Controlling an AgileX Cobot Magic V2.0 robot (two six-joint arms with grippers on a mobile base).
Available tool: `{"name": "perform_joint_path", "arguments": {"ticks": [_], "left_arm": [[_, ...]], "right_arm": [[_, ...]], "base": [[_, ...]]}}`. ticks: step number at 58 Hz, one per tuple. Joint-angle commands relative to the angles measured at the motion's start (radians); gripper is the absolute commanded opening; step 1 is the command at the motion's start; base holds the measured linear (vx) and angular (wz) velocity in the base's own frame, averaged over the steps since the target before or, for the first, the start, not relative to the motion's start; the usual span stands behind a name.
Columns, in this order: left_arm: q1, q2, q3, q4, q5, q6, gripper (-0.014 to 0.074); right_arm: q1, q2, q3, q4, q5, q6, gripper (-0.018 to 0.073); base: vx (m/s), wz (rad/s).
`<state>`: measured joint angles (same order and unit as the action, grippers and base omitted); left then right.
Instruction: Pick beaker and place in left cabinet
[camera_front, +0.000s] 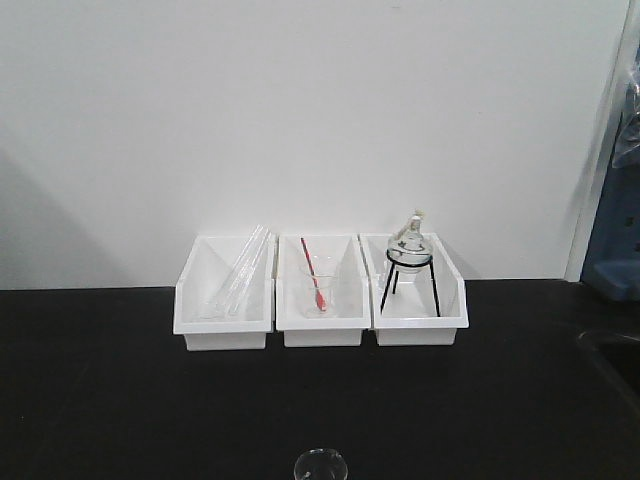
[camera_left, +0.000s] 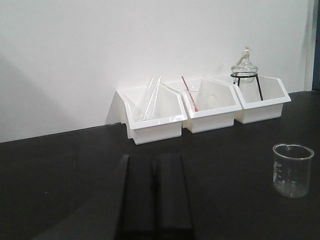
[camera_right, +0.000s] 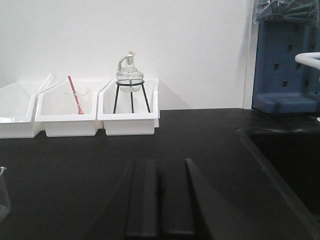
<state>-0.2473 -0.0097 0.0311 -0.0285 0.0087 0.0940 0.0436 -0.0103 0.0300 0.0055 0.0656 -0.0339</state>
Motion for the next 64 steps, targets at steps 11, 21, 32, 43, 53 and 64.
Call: {"name": "perform_joint_path", "arguments": {"ticks": [11, 21, 32, 43, 53, 64], "left_arm": [[-0.006, -0.018, 0.016, -0.008, -0.084, -0.002, 0.0001], [-0.006, -0.018, 0.016, -0.008, -0.084, -0.002, 0.0001], [-0.006, -0.018, 0.016, -0.008, -0.084, -0.002, 0.0001], [-0.006, -0.018, 0.016, -0.008, -0.084, -0.002, 0.0001], [-0.006, -0.018, 0.016, -0.008, -0.084, -0.002, 0.0001], [-0.006, -0.018, 0.016, -0.008, -0.084, -0.002, 0.0001]], "right_arm": [[-0.003, -0.015, 0.007, -0.006, -0.079, -0.001, -0.0006], [-0.003, -0.015, 0.007, -0.006, -0.079, -0.001, -0.0006], [-0.003, -0.015, 0.007, -0.006, -0.088, -0.001, -0.0006], [-0.003, -0.015, 0.004, -0.006, -0.268, -0.001, -0.0006], [-0.002, 0.003, -0.127, 0.035, -0.357, 0.044, -0.0006], [-0.003, 0.223, -0.411, 0.022, -0.273, -0.073, -0.0006]], "base": [[0.0, 0.0], [0.0, 0.0], [0.0, 0.0], [0.0, 0.0], [0.0, 0.0], [0.0, 0.0]]}}
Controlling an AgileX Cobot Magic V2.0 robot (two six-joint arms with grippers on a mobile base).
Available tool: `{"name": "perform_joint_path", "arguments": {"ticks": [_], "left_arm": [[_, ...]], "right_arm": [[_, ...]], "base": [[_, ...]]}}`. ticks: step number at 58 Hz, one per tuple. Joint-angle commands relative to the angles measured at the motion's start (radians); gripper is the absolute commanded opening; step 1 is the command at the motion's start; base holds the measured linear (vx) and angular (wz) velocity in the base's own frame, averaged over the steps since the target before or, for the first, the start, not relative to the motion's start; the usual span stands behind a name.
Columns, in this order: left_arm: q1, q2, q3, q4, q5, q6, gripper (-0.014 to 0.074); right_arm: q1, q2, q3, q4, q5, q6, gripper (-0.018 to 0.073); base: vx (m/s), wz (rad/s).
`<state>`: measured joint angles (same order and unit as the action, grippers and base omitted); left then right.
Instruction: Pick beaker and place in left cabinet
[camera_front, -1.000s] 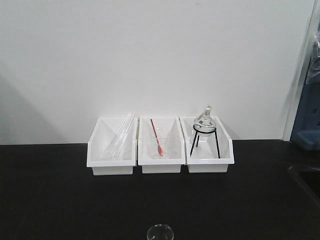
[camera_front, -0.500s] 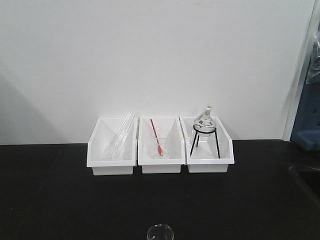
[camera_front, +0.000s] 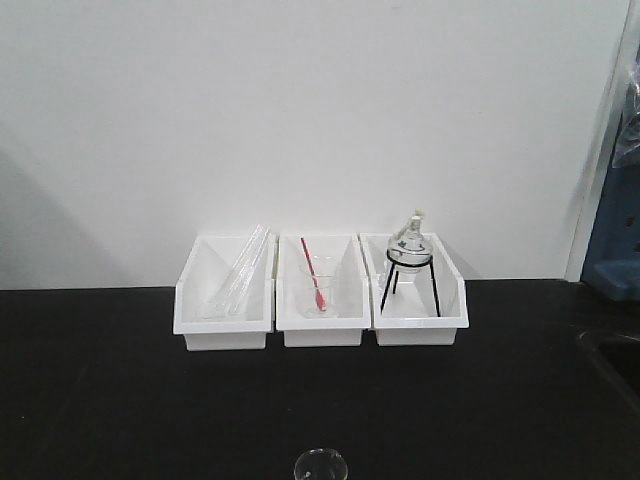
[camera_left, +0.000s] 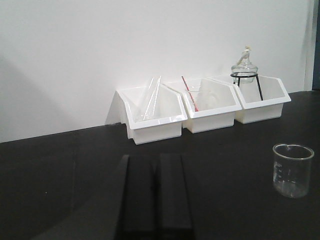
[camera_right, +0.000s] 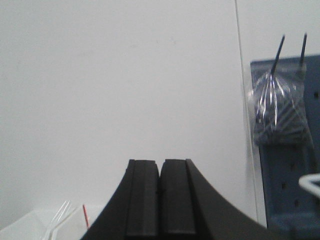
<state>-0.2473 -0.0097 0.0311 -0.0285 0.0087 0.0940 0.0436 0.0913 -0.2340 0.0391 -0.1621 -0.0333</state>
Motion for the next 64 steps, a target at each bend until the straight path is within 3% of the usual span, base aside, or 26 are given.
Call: {"name": "perform_joint_path", "arguments": {"ticks": [1, 16, 31, 42, 54, 64], "left_arm": [[-0.006, -0.018, 0.016, -0.008, -0.084, -0.002, 0.0001], [-0.006, -0.018, 0.016, -0.008, -0.084, -0.002, 0.0001], [-0.006, -0.018, 0.016, -0.008, -0.084, -0.002, 0.0001], [-0.006, -0.018, 0.016, -0.008, -0.084, -0.002, 0.0001], [-0.006, -0.018, 0.016, -0.008, -0.084, -0.002, 0.0001], [-0.006, -0.018, 0.016, -0.008, -0.084, -0.002, 0.0001]], "right_arm": [[-0.003, 0.158, -0.18, -0.013, -0.042, -0.085, -0.0006], [-0.003, 0.492, -0.435, -0.013, -0.04, -0.115, -0.0006], [-0.003, 0.613, -0.458, -0.01, -0.07, -0.115, 0.0003], [-0.003, 0.629, -0.458, -0.014, -0.071, -0.115, 0.008], [-0.003, 0.629, -0.458, -0.014, -0.081, -0.115, 0.0333], [-0.003, 0.629, -0.458, -0.013, -0.122, -0.115, 0.068]], "base": [[0.0, 0.0], [0.0, 0.0], [0.0, 0.0], [0.0, 0.0], [0.0, 0.0], [0.0, 0.0]]}}
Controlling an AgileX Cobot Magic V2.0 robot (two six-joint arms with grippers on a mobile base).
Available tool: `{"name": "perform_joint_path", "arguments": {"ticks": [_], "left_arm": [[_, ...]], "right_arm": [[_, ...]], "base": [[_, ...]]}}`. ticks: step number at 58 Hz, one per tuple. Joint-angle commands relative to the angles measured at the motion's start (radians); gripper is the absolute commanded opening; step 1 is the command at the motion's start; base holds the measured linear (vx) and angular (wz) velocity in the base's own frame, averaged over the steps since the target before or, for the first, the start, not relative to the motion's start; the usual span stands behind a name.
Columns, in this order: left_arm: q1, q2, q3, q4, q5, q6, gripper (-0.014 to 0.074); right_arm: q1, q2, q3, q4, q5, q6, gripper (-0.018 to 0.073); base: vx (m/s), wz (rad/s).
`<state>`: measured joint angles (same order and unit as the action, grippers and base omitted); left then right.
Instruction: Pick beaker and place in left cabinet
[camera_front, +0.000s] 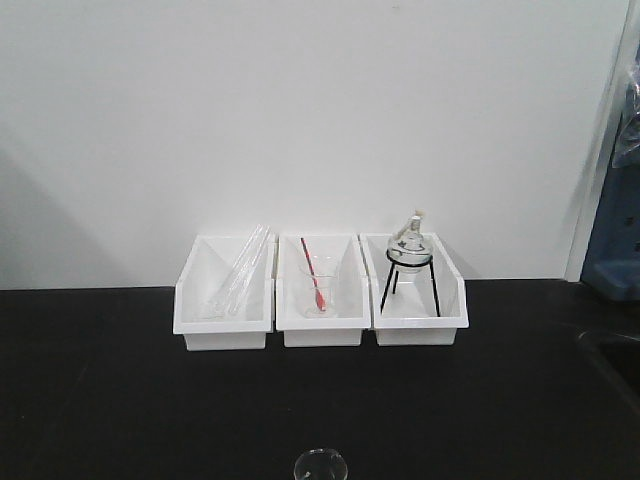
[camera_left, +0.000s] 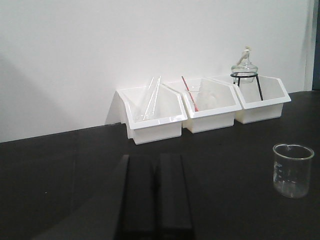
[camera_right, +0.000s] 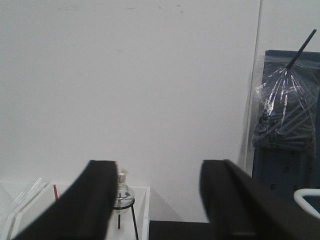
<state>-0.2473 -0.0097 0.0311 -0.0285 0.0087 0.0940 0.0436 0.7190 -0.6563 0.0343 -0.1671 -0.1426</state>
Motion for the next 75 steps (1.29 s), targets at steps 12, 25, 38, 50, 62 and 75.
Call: {"name": "perform_joint_path", "arguments": {"ticks": [12, 25, 38, 50, 62, 75], "left_arm": [[-0.006, -0.018, 0.016, -0.008, -0.084, -0.002, 0.0001], [-0.006, -0.018, 0.016, -0.008, -0.084, -0.002, 0.0001], [-0.006, -0.018, 0.016, -0.008, -0.084, -0.002, 0.0001], [-0.006, -0.018, 0.016, -0.008, -0.084, -0.002, 0.0001], [-0.006, -0.018, 0.016, -0.008, -0.084, -0.002, 0.0001], [-0.006, -0.018, 0.016, -0.008, -0.084, -0.002, 0.0001]], "right_arm": [[-0.002, 0.001, -0.036, 0.003, -0.169, 0.038, 0.0722], [-0.002, 0.151, -0.036, -0.162, -0.372, 0.165, 0.0662], [-0.002, 0.392, -0.036, -0.601, -0.608, 0.555, 0.0597], [-0.002, 0.653, 0.004, -1.006, -0.793, 0.792, 0.0555], [-0.002, 0.898, 0.054, -1.086, -0.977, 0.783, 0.0552], [0.019, 1.115, 0.053, -1.038, -1.093, 0.593, 0.0552]], "base": [[0.0, 0.0], [0.0, 0.0], [0.0, 0.0], [0.0, 0.0], [0.0, 0.0], [0.0, 0.0]]}}
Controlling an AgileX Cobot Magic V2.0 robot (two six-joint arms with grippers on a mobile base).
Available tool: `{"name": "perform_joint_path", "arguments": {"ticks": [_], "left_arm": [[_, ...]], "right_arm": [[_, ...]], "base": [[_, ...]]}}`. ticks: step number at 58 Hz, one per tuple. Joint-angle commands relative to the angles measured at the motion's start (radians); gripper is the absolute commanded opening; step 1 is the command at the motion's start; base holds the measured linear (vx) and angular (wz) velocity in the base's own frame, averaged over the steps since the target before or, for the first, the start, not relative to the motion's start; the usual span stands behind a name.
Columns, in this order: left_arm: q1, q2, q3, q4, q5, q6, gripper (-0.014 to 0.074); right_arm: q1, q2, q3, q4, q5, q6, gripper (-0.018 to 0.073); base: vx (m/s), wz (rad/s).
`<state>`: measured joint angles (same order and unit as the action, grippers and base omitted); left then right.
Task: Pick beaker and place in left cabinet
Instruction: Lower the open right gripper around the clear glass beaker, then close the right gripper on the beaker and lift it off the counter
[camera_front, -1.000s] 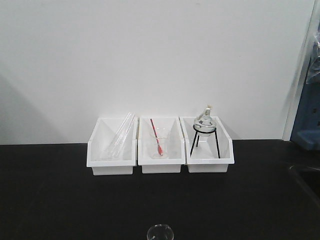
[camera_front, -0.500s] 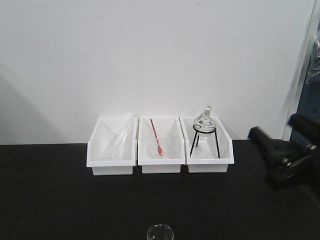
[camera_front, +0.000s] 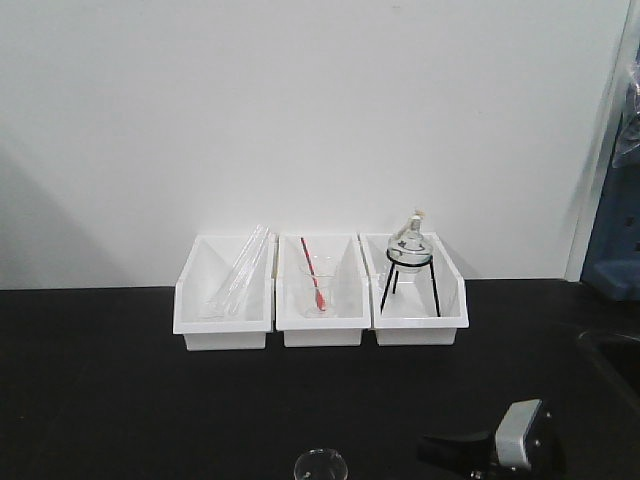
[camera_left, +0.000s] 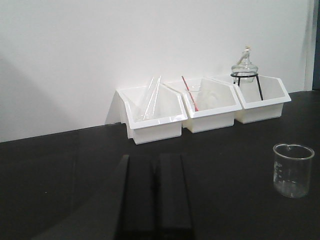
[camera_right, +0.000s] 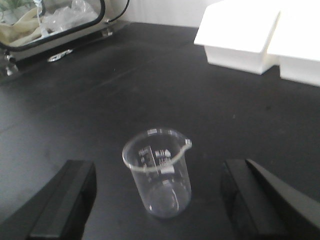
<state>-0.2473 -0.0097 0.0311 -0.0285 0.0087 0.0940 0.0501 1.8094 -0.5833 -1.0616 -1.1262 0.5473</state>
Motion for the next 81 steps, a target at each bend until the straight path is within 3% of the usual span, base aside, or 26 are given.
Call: {"name": "perform_joint_path", "arguments": {"ticks": [1, 12, 24, 56, 63, 69, 77, 81], "left_arm": [[-0.006, -0.018, 0.016, -0.008, -0.084, -0.002, 0.0001], [-0.006, -0.018, 0.016, -0.008, -0.084, -0.002, 0.0001], [-0.006, -0.018, 0.016, -0.008, -0.084, -0.002, 0.0001], [-0.006, -0.018, 0.016, -0.008, -0.084, -0.002, 0.0001], [-0.006, -0.018, 0.016, -0.008, -0.084, -0.002, 0.0001], [-0.006, -0.018, 0.016, -0.008, -0.084, -0.002, 0.0001], [-0.006, -0.018, 0.016, -0.008, -0.084, -0.002, 0.0001], [-0.006, -0.018, 0.016, -0.008, -0.084, -0.002, 0.0001]], "right_arm": [[0.022, 0.036, -0.02, 0.069, -0.136, -0.125, 0.0552], [0.13, 0.154, -0.035, 0.255, -0.165, -0.321, 0.055], [0.231, 0.252, -0.111, 0.415, -0.177, -0.351, 0.055], [0.343, 0.443, -0.42, 0.434, -0.173, -0.308, 0.054], [0.351, 0.461, -0.455, 0.456, -0.166, -0.298, 0.0452], [0.351, 0.456, -0.454, 0.491, -0.17, -0.288, 0.0268], [0.35, 0.423, -0.451, 0.465, -0.135, -0.21, -0.0017], [0.35, 0.373, -0.45, 0.438, -0.077, -0.145, -0.0013]], "base": [[0.0, 0.0], [0.0, 0.0], [0.0, 0.0], [0.0, 0.0], [0.0, 0.0], [0.0, 0.0], [0.0, 0.0], [0.0, 0.0]]}}
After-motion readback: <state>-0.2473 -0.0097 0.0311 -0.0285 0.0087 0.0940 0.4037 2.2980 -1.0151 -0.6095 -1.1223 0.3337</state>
